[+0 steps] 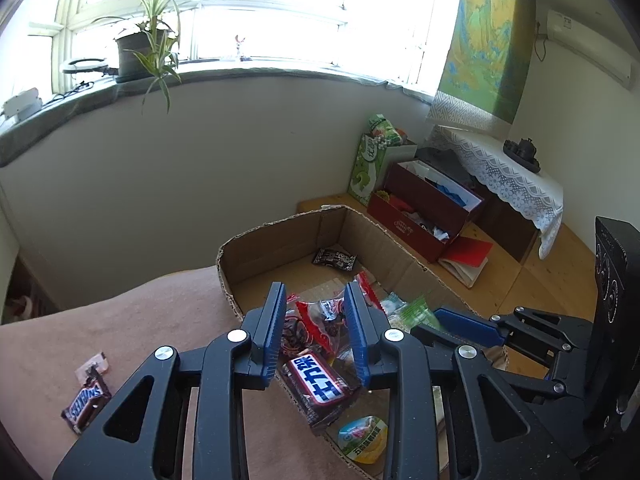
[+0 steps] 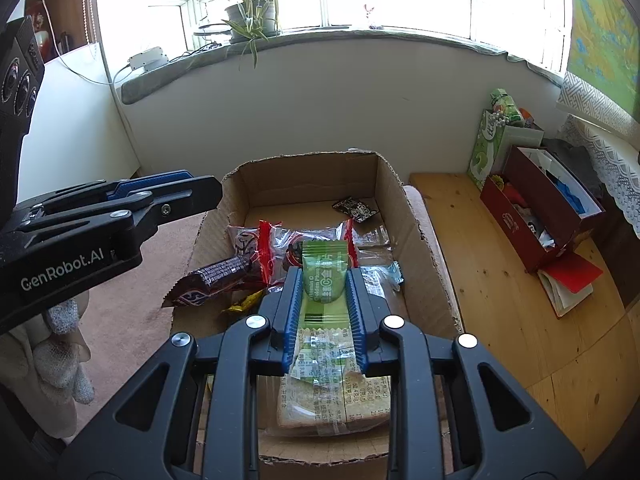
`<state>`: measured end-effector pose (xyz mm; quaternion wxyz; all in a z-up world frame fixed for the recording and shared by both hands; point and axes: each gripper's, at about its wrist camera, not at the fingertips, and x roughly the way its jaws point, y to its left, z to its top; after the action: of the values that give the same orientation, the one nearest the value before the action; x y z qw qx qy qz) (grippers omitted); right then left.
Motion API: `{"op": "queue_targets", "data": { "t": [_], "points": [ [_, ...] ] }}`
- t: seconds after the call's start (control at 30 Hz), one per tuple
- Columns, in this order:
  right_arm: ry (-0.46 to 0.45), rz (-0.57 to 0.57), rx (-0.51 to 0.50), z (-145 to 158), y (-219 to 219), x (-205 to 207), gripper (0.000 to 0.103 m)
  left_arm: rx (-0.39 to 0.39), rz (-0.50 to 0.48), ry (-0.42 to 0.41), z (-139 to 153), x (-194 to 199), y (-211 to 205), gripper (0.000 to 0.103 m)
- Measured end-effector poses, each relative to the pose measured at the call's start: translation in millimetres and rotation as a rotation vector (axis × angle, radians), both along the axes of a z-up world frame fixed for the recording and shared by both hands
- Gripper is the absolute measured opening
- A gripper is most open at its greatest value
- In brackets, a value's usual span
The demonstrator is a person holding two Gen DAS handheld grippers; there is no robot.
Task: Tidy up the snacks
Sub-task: 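Carry the green candy and large Snickers bar into the box and open both tools, then withdraw both tools from the box back over the remaining candies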
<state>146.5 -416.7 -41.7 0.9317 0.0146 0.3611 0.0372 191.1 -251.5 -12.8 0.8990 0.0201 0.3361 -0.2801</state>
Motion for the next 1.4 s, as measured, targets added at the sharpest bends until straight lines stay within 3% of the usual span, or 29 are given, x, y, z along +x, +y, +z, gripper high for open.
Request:
{"op": "queue_targets", "data": {
  "t": [0.03,0.1,0.23,0.3,0.43,0.5,0.63,0.7,0.8,0.83,0.9,1.4],
  "points": [
    [-0.001,-0.003,-0.003,0.0,0.2,-0.8,0.029,0.0,0.0,-0.001,0.2,-0.4,0.7,0.029],
    [-0.006,-0.008,-0.005,1.0,0.3,-2.3,0.046,0.0,0.001,-0.003,0.8,-1.4,1.3,0.029],
    [-0.014,-0.017,-0.007,2.7,1.0,-6.1,0.054,-0.003,0.003,-0.005,2.4,-3.3,4.6,0.029],
    [-0.019,-0.025,-0.008,3.7,0.6,-7.9,0.063,-0.008,0.006,-0.007,3.9,-4.9,6.9,0.029],
    [-0.021,-0.031,-0.013,6.9,2.7,-12.4,0.063,-0.012,0.01,-0.018,8.4,-10.1,12.4,0.029],
    [-0.024,-0.032,-0.016,8.7,5.1,-15.8,0.063,-0.017,0.013,-0.024,10.5,-13.7,15.8,0.037],
    [-0.027,-0.034,-0.019,11.9,10.5,-22.0,0.063,-0.022,0.019,-0.04,15.7,-21.5,22.1,0.041],
    [-0.029,-0.035,-0.016,13.1,12.4,-24.7,0.064,-0.024,0.021,-0.049,17.7,-25.2,25.5,0.054],
    [-0.028,-0.035,-0.017,14.7,16.2,-28.6,0.064,-0.028,0.024,-0.06,20.4,-30.8,31.6,0.057],
    [-0.028,-0.035,-0.017,15.3,17.5,-30.0,0.067,-0.029,0.027,-0.062,21.2,-32.2,33.2,0.059],
    [-0.038,-0.035,-0.018,17.0,20.8,-33.9,0.087,-0.029,0.034,-0.071,22.7,-35.8,37.7,0.065],
    [-0.055,0.008,-0.012,27.2,61.9,-50.2,0.089,-0.045,0.1,-0.085,23.8,-48.4,91.1,0.065]
  ]
}}
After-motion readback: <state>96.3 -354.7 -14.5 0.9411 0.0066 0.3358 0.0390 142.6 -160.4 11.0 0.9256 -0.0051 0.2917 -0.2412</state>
